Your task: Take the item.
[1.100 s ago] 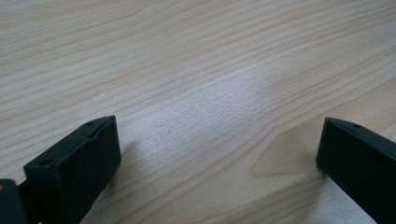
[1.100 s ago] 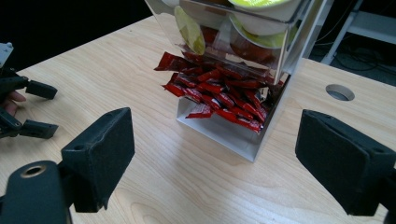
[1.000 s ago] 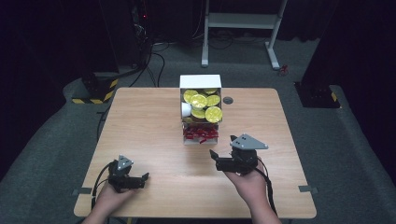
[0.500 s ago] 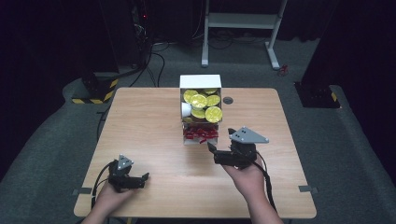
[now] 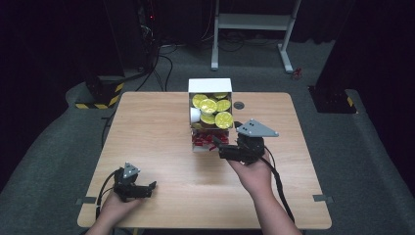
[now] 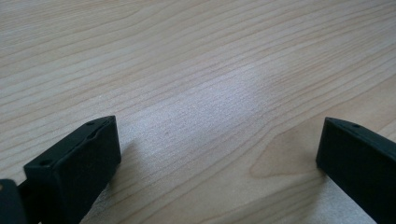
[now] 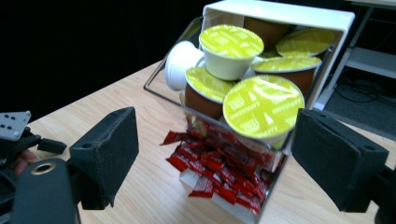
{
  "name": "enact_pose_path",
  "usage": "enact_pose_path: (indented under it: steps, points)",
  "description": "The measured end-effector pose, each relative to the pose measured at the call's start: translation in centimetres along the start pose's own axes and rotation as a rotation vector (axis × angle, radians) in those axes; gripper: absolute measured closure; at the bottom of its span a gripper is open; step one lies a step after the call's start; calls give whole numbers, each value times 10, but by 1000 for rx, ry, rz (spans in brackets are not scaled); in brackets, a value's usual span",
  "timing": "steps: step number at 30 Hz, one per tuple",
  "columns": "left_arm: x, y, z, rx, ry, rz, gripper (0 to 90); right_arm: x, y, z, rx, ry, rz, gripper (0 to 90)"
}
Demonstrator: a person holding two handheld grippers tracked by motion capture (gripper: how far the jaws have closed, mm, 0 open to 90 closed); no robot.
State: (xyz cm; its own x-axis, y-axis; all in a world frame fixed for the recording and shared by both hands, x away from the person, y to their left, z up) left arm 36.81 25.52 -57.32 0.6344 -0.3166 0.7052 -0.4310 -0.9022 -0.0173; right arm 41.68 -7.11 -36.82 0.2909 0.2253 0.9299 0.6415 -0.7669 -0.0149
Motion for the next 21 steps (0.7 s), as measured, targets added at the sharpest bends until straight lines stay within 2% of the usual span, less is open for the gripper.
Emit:
enact_pose_path:
  steps: [2, 12, 17, 21]
  points:
    - [1, 0, 1, -2, -3, 12, 1, 3, 0, 4, 1, 0, 3, 152]
    - [0, 1, 0, -8, -1, 7, 1, 18, -1, 15, 8, 19, -11, 156]
    - [0, 1, 0, -6, -1, 10, 1, 22, 1, 19, 4, 12, 1, 156]
    - [0, 1, 0, -8, -1, 9, 1, 27, 3, 23, 0, 29, -8, 151]
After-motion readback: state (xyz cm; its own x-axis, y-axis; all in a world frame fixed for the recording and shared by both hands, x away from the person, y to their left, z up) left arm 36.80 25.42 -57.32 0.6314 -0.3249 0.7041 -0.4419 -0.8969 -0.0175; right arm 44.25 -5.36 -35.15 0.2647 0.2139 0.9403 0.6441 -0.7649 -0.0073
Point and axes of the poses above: each handheld gripper's, and its own axes: z roughly forward along the jaws, x roughly out of its top, y roughly to its right, the point moved 6 cm from there along z, roughly forward along the jaws, and after that the axes turned 1 degree about z, right-handed, at the moved point
